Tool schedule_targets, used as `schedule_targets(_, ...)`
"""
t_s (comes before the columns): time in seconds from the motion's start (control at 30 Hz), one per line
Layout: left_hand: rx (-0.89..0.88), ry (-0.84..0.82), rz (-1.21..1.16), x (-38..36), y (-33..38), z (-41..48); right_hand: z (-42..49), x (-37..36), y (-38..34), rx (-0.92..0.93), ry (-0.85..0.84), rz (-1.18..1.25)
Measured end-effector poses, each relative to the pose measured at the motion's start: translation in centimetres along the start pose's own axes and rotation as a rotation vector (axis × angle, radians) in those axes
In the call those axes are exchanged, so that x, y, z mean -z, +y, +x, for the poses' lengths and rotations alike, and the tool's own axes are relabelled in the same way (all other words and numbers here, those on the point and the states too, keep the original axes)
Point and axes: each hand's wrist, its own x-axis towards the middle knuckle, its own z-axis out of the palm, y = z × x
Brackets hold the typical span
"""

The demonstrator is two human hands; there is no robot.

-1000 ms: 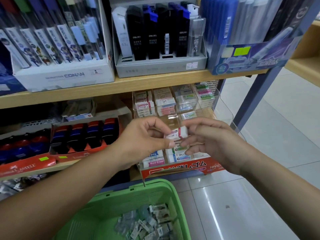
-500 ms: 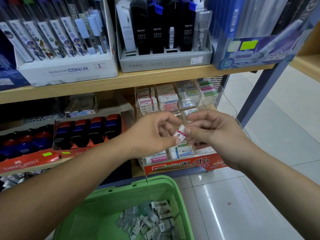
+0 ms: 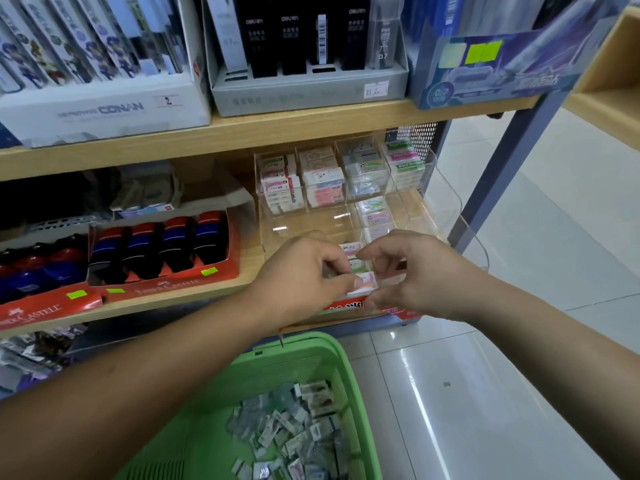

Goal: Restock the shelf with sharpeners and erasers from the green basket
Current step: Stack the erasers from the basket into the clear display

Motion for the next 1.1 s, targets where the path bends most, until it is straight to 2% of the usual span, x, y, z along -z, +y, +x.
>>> schedule_targets(0.23,-0.030,-0.094,-0.012,1.7,0.5,-0.8,-0.2,-0.4,-0.1,0.042,-0.013,-0.174)
schedule_targets(0.3,-0.064,-0.001,0.010,2.9,0.6,-2.0,-0.4,-0.4,-0.5,0.030,0.006,-0.189)
schedule_targets(0.4,-0.163,0.179,-0.077,4.3,0.4,-6.2,-1.6,-0.4,-1.9,0.038,0.105,-0.293)
schedule_targets(0.5,-0.159,0.134,-0.141,4.1,-1.4,-10.9,-4.0,-1.4,-4.5,0.114,0.171,-0.380)
schedule_targets(0.57,-0.085,-0.022,-0.094,3.3,-3.2,-12.9,-5.7,-3.2,-5.8,0.139,0.074,-0.336)
schedule_targets(0.63,0.063,-0.272,0.071,1.9,-5.4,-14.0,-7.2,-6.0,-6.4,0.180,-0.070,-0.299)
schedule_targets(0.67,0.148,-0.393,0.122,0.9,-6.8,-14.5,-7.7,-7.6,-6.3,0.193,-0.154,-0.295)
schedule_targets(0.73,0.276,-0.520,0.099,-1.5,-9.7,-15.7,-8.6,-11.0,-6.0,0.177,-0.370,-0.345)
schedule_targets(0.8,0.366,-0.548,0.021,-4.0,-12.2,-17.3,-9.0,-14.6,-5.1,0.160,-0.582,-0.428)
schedule_targets(0.87,0.412,-0.554,-0.029,-6.1,-14.3,-18.9,-8.4,-18.3,-3.8,0.118,-0.690,-0.473)
schedule_targets(1.1,0.508,-0.582,-0.016,-8.7,-19.7,-23.7,-4.4,-28.2,1.9,-0.061,-0.760,-0.624)
